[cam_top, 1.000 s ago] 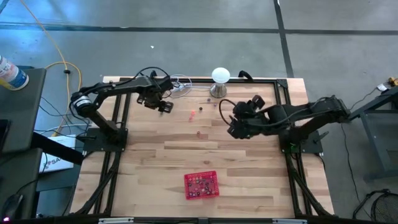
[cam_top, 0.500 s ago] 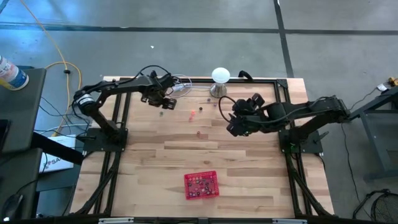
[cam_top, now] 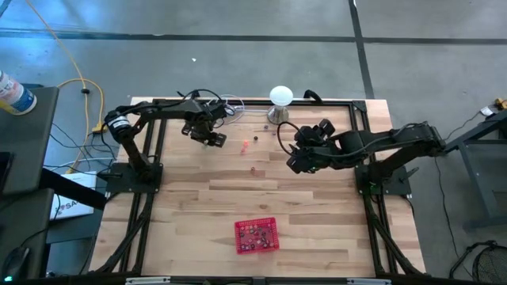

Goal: Pick & Place Dice
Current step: Put the green dice into the red bin

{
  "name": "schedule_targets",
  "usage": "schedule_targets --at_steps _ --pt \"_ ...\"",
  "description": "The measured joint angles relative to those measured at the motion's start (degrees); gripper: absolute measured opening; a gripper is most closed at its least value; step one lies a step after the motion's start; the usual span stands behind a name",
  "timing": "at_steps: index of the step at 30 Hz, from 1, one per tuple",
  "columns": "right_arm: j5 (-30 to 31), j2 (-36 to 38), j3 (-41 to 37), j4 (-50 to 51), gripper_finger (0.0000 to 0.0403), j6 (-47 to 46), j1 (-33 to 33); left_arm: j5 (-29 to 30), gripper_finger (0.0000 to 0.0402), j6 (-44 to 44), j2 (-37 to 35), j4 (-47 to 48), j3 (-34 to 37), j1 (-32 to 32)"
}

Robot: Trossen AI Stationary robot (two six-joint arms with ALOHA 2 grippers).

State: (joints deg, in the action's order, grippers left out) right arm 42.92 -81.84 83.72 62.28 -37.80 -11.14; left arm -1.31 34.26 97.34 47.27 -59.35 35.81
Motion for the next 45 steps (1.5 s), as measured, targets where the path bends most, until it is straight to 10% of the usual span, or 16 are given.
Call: schedule_targets --at_steps 35,45 --pt "-1.4 0.0 0.0 -2.3 0.0256 2.1 1.6 -5.5 0.0044 -14.9 -2.3 -2.6 3.7 -0.2" --pt "-2.7 0.0 0.0 -4.7 0.0256 4.5 -2.3 -14.1 0.0044 -11.6 -19.5 0.8 -2.4 -15.5"
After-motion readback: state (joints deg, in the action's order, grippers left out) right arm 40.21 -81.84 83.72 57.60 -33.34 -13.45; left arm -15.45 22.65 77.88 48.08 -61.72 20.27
